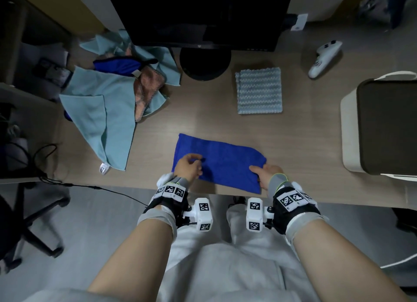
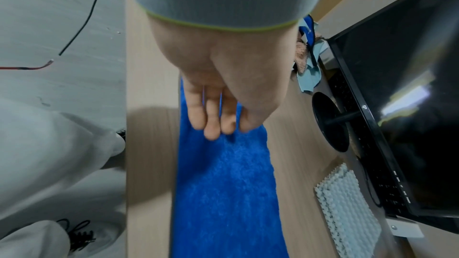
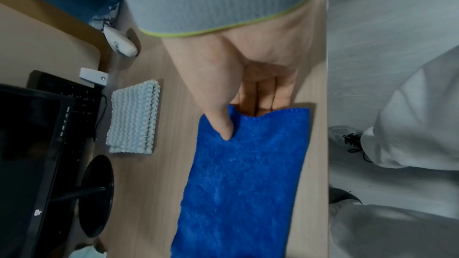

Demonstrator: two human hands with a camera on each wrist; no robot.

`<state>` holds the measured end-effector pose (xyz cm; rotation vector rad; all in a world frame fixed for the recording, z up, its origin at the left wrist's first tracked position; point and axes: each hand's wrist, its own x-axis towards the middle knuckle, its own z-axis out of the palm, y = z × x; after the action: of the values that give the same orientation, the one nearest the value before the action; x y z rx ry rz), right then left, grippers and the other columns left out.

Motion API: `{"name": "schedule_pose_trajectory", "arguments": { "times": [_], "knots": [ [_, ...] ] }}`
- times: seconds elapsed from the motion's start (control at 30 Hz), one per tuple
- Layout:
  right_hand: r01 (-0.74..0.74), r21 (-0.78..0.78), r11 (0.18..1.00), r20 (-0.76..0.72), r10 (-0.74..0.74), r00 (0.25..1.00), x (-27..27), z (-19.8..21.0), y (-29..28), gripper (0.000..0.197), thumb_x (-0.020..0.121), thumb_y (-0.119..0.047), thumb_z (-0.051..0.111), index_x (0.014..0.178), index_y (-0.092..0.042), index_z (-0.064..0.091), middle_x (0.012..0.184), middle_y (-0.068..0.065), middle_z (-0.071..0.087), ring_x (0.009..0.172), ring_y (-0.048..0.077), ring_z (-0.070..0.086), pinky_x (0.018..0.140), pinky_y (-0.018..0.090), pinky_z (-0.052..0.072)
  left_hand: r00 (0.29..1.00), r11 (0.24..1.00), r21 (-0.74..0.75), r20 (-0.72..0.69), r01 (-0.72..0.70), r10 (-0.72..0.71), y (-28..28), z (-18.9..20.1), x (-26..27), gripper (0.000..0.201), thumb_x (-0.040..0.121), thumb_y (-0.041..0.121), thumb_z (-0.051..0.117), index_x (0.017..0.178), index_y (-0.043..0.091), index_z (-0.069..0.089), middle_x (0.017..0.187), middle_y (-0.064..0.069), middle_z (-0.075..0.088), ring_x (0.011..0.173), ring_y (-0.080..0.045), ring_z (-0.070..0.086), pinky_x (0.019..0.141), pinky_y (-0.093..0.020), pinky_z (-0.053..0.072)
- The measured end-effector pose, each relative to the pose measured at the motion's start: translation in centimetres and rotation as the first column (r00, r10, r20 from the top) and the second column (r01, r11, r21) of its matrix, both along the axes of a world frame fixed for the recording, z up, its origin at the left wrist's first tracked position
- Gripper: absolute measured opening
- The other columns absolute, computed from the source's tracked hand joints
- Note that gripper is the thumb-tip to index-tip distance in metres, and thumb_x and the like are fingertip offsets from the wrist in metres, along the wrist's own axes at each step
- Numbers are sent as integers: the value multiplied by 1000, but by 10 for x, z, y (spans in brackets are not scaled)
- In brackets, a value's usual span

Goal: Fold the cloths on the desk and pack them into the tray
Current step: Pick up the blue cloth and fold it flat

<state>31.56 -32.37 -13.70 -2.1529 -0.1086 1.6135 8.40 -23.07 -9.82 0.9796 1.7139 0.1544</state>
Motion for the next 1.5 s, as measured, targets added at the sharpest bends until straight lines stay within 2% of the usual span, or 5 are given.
{"name": "schedule_pose_trajectory", "arguments": {
  "times": [0.43,0.87,1.1,1.23,1.5],
  "knots": [
    [32,226,974,-264,30,964,-35,82,56,42,85,-4,68,124,-11,56,117,10,67,96,25,68,69,35,59,958,962,-273,278,9,70,2,14,9,28,98,3,43,123,11,52,80,-8,59,66,-17,55,61,-24,40],
    [-146,173,974,-90,163,982,-158,51,132,39,81,-12,75,112,-9,53,90,10,68,69,19,65,55,24,56,934,944,-314,294,-105,202,67,22,-78,8,98,23,52,94,17,54,71,-1,48,61,-13,42,55,-23,30],
    [36,53,998,37,-38,999,-156,33,130,14,92,-28,56,95,-15,59,83,5,68,46,18,55,41,21,38,977,966,-239,206,99,-49,79,-10,-93,20,90,22,67,104,9,60,81,-7,60,75,-23,55,70,-36,49],
    [-29,-36,999,343,40,938,-137,27,108,27,73,-36,67,91,-17,65,75,3,65,64,27,64,60,32,54,981,961,-207,105,183,-164,84,-21,-95,19,79,17,76,87,17,59,87,-7,66,82,-24,64,82,-42,56],
    [-209,-34,977,136,211,968,-144,20,105,53,58,-58,69,94,-20,65,96,4,69,89,32,66,83,44,56,987,973,-165,43,160,-155,79,-21,-97,19,78,24,75,89,24,59,96,-7,69,95,-28,67,88,-43,55]
  ]
}}
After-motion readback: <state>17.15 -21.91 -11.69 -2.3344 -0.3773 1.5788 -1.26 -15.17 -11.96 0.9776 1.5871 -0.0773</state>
